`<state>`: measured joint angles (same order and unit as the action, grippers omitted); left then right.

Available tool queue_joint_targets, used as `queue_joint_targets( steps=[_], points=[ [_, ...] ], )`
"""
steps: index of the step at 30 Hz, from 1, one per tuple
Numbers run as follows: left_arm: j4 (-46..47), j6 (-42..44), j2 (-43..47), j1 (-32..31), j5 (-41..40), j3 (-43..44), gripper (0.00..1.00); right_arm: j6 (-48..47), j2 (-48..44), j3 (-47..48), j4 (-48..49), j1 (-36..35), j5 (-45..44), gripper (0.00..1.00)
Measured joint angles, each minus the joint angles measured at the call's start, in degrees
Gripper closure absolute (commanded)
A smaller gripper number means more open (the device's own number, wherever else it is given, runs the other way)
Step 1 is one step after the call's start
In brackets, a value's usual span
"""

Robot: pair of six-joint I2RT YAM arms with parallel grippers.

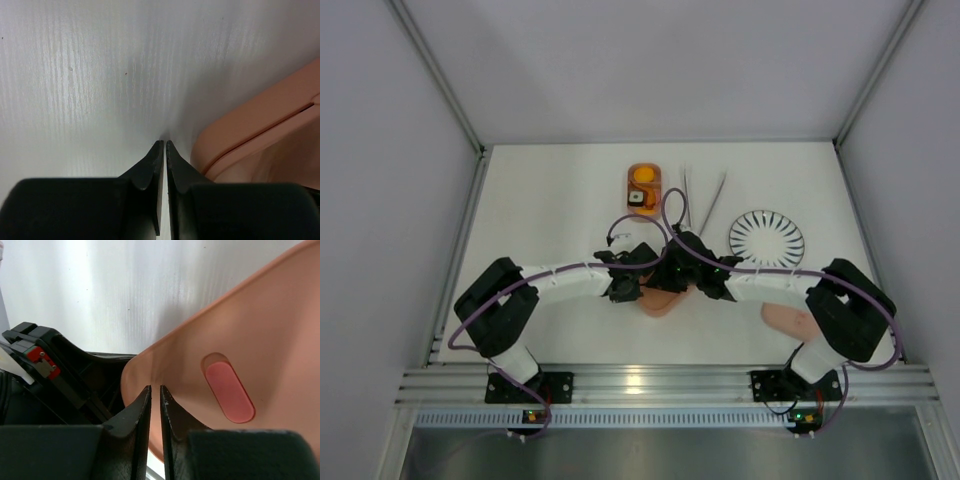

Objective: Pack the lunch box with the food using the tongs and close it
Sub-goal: Close the box lid on the packing box.

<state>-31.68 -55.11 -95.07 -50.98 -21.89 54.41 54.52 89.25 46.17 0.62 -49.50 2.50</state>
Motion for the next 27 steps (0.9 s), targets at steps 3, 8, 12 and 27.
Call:
queue_joint_targets(
  steps=[3, 8, 12, 27],
  points=[
    [0.0, 0.0, 0.6, 0.0, 0.0, 0.0, 0.86, -0.1, -0.7, 0.0, -1.1, 0.0, -1.4, 0.88],
    [-0.1, -0.4, 3.8, 0.0, -0.5, 0.0, 0.78, -0.5, -1.5, 0.0, -2.6, -0.1, -3.1, 0.87],
    [-0.1, -0.6, 6.1, 0.0, -1.1, -0.3, 0.78, -0.9, -2.4, 0.0, -4.3, 0.0, -4.5, 0.87],
    [-3.5, -0.2, 17.6, 0.0, -1.7, -0.8, 0.79, -4.6, -6.1, 5.6, -12.5, 2.6, -7.9, 0.86]
  ],
)
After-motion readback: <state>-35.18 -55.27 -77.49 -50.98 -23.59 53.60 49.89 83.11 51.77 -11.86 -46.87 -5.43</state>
